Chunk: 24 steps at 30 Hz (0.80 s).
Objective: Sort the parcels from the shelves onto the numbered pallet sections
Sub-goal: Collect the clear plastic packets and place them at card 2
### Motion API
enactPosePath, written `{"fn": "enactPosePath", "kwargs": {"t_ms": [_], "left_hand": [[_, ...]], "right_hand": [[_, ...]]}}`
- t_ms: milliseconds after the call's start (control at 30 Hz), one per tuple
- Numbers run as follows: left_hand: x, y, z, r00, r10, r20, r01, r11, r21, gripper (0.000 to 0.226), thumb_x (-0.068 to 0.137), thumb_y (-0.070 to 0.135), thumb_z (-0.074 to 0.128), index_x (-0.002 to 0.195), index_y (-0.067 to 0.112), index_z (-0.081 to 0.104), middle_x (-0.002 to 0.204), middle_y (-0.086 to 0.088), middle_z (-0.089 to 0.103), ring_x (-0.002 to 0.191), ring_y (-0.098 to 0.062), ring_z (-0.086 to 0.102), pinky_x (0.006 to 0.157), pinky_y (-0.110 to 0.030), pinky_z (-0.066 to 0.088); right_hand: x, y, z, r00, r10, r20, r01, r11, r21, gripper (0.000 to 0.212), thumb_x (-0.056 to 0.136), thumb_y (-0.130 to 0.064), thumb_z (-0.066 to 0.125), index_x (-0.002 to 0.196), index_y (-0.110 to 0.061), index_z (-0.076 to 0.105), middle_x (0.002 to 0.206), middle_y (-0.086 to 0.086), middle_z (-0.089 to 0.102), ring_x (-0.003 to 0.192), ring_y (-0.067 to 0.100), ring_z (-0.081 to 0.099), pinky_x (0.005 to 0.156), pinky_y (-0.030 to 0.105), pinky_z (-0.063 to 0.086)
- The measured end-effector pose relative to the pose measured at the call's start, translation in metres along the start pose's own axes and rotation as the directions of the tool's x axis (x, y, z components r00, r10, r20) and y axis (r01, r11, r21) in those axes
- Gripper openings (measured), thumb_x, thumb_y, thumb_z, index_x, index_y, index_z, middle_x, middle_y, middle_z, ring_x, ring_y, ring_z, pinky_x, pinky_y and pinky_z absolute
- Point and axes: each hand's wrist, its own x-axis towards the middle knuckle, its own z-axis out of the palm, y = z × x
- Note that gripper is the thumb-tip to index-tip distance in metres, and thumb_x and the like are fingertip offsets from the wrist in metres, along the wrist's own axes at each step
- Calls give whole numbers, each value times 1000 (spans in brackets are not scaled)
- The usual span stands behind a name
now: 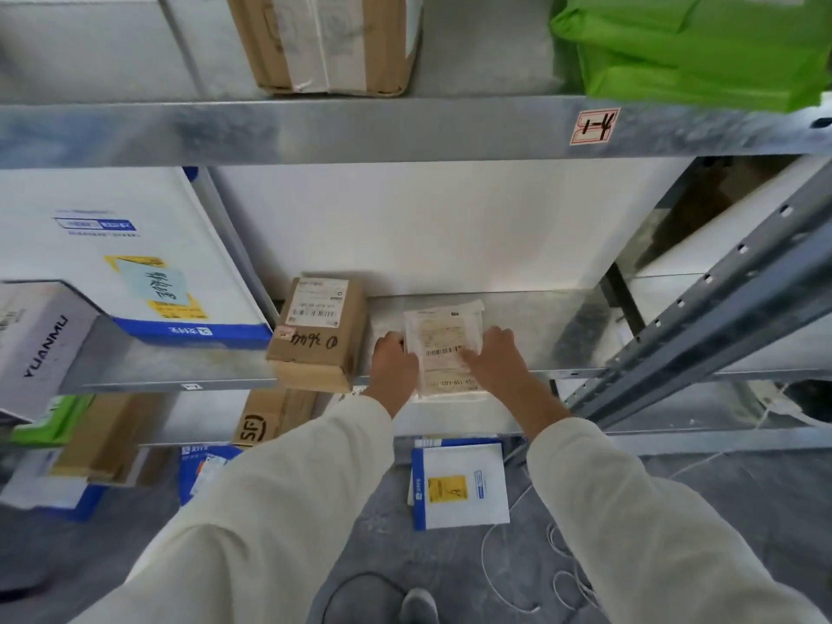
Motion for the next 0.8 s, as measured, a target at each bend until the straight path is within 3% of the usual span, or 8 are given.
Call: {"fn": "enactPosePath", "kwargs": {"t_ms": [67,133,200,267,333,500,700,800], "left_hand": [[-11,-3,-5,1000,12,6,-12,997,-76,18,92,-2,48,106,6,57,108,-4,64,87,-14,59,48,-6,47],[-23,-5,-13,1000,28,-14,-30,984,-176,20,92,1,51,110,9,58,104,0,65,85,-12,61,48,-6,46],[-35,-7,-25,999,52,2,-49,947,-319,26,92,6,57,117,12,60,105,-1,68,91,-16,66,63,-14,55],[-51,-11,-42,996,77,39,-51,888,-458,28,91,9,61,119,15,62,104,-4,70,96,-21,68,82,-33,58],[-71,-16,-64,992,115,54,-66,825,-561,29,91,8,61,118,20,63,103,-4,71,97,-20,69,88,-40,56],[-134,-54,-140,976,206,-71,-206,759,-618,31,91,15,61,111,38,66,99,9,73,91,-9,70,72,-25,59],[-234,-165,-250,955,21,-296,-233,671,-704,33,90,13,64,111,39,68,95,3,73,86,-12,71,63,-19,56],[-287,-224,-299,900,-82,-427,-267,672,-691,34,89,12,65,113,37,67,91,4,73,86,-11,71,67,-20,56]], "right_hand": [[-6,2,-1,999,34,43,-39,992,119,45,92,-25,63,124,0,44,120,13,54,96,25,64,65,27,56],[-17,1,-6,998,33,57,-43,981,188,41,92,-24,63,121,-2,44,115,12,60,92,24,65,54,20,51],[-30,-4,-16,999,-7,41,-3,969,245,37,92,-27,64,117,-6,45,108,8,63,85,19,66,52,18,50],[-51,-14,-28,999,-47,-3,46,960,276,34,91,-32,65,110,-12,45,101,2,62,78,12,65,50,17,49],[-78,-29,-33,994,-94,-62,108,957,271,31,89,-36,66,104,-18,44,92,-6,61,71,4,62,44,12,45],[-167,-82,-9,962,-249,-112,272,903,333,27,91,-35,63,106,-20,46,89,-14,59,71,-2,60,43,6,43],[-280,-163,78,871,-490,1,447,795,409,30,88,-37,67,109,-28,47,95,-14,62,73,-10,65,51,9,49],[-328,-207,137,812,-573,109,501,780,375,30,87,-39,67,107,-27,48,98,-10,63,81,0,66,54,13,52]]}}
